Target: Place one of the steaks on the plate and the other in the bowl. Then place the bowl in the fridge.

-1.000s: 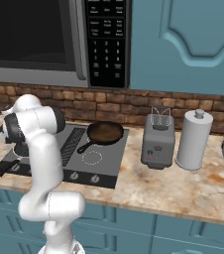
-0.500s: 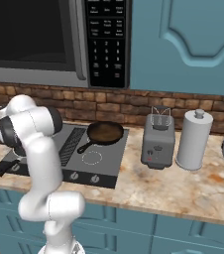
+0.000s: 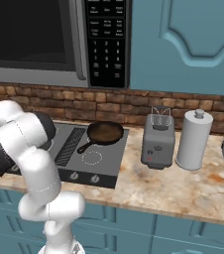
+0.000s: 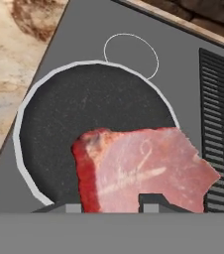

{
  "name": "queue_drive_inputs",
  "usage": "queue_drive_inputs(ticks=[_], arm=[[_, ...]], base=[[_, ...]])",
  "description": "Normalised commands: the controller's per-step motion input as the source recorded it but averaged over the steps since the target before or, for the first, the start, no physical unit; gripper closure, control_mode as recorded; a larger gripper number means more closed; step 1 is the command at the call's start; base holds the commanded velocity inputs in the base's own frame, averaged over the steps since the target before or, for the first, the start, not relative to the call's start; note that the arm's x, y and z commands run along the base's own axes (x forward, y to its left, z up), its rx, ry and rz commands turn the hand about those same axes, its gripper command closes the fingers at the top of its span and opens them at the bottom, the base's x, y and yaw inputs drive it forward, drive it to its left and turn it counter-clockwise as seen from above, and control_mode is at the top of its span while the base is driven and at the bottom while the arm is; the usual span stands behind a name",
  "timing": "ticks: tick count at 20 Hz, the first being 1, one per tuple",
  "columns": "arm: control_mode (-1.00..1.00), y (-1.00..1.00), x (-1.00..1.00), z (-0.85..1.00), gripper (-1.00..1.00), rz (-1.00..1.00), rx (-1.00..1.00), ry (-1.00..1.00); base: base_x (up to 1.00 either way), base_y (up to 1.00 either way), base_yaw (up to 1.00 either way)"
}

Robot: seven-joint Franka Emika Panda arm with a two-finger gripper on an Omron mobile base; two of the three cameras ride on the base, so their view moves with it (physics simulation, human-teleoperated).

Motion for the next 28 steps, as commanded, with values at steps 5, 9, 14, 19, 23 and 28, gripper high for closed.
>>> queue_drive_inputs(ticks=[5, 9, 14, 19, 23, 28], arm=[[-1.00, -0.43, -0.57, 0.65, 1.00, 0.00, 0.00, 0.00], [-1.00, -0.81, -0.42, 0.56, 1.00, -0.05, 0.01, 0.03], [-1.00, -0.89, -0.68, 0.15, 1.00, -0.01, 0.03, 0.02], [-1.00, -0.99, -0.74, 0.12, 1.00, 0.01, 0.06, 0.00], [-1.00, -1.00, -0.69, 0.47, 1.00, 0.05, 0.14, 0.00], [-1.00, -0.96, -0.70, 0.34, 1.00, 0.09, 0.08, 0.00]], base=[[0.00, 0.00, 0.00], [0.00, 0.00, 0.00], [0.00, 0.00, 0.00], [0.00, 0.00, 0.00], [0.00, 0.00, 0.00], [0.00, 0.00, 0.00]])
